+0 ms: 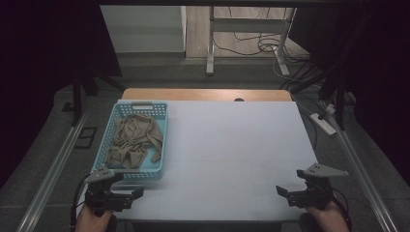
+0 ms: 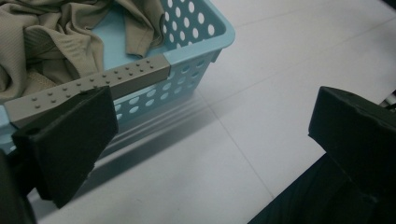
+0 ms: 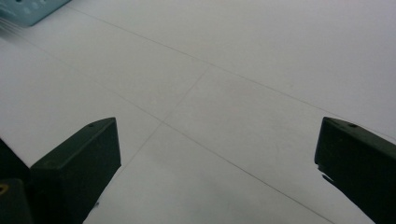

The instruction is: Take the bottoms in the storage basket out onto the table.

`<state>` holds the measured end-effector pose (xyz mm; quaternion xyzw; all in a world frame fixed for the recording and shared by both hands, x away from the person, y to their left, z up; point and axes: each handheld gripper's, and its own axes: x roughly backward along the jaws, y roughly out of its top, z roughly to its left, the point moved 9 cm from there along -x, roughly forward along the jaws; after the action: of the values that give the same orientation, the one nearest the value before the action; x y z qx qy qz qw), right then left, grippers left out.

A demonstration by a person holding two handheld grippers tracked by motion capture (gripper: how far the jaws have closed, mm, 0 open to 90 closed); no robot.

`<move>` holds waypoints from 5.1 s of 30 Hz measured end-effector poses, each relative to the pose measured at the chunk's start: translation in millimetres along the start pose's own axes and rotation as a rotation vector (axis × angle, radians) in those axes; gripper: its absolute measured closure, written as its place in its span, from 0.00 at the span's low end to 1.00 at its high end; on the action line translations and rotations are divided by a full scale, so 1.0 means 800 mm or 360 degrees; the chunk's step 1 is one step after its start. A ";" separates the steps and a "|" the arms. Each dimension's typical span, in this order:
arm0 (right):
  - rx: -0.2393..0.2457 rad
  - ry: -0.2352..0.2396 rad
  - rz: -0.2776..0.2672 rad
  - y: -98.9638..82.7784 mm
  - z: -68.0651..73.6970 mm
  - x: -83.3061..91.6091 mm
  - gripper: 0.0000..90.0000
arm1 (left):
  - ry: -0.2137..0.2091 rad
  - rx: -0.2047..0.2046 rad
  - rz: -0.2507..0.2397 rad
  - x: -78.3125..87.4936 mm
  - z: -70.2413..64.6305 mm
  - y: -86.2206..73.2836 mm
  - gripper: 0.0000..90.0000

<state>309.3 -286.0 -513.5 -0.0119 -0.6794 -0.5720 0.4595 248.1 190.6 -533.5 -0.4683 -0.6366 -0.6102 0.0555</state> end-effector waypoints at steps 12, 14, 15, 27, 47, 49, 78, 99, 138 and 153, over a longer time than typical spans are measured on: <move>-0.0027 0.0077 0.0026 -0.001 0.001 -0.002 0.01 | 0.0018 -0.0048 0.0061 -0.005 -0.003 -0.002 0.02; -0.0029 0.0085 0.0029 -0.002 0.001 -0.002 0.01 | 0.0013 -0.0037 0.0059 -0.005 -0.002 -0.002 0.02; -0.0029 0.0089 0.0031 -0.002 0.002 -0.002 0.01 | 0.0012 -0.0035 0.0058 -0.005 -0.002 -0.002 0.02; -0.0012 0.0100 0.0052 -0.003 0.004 -0.004 0.01 | 0.0008 -0.0042 0.0065 -0.005 -0.003 -0.002 0.02; -0.0009 0.0108 0.0069 -0.003 0.004 -0.005 0.01 | -0.0067 -0.0090 0.0037 0.001 -0.004 0.006 0.02; -0.0007 0.0107 0.0073 -0.004 0.004 -0.005 0.01 | -0.0061 -0.0099 0.0035 0.001 -0.003 0.006 0.02; -0.0034 0.0103 0.0075 -0.004 0.002 -0.006 0.01 | -0.0009 -0.0129 0.0083 -0.005 0.006 0.025 0.00; -0.0029 0.0106 0.0087 -0.004 0.002 -0.006 0.01 | 0.0011 -0.0066 0.0110 -0.011 0.026 0.046 0.00; 0.0001 0.0104 0.0105 -0.005 0.004 -0.008 0.01 | 0.0094 -0.0027 0.0142 -0.040 0.088 0.089 0.00; -0.0001 0.0107 0.0110 -0.005 0.005 -0.009 0.01 | 0.0090 -0.0007 0.0163 -0.052 0.109 0.103 0.00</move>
<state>309.0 -280.9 -521.3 -0.0163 -0.6625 -0.5560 0.5017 369.1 225.6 -522.2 -0.4829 -0.6087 -0.6209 0.1038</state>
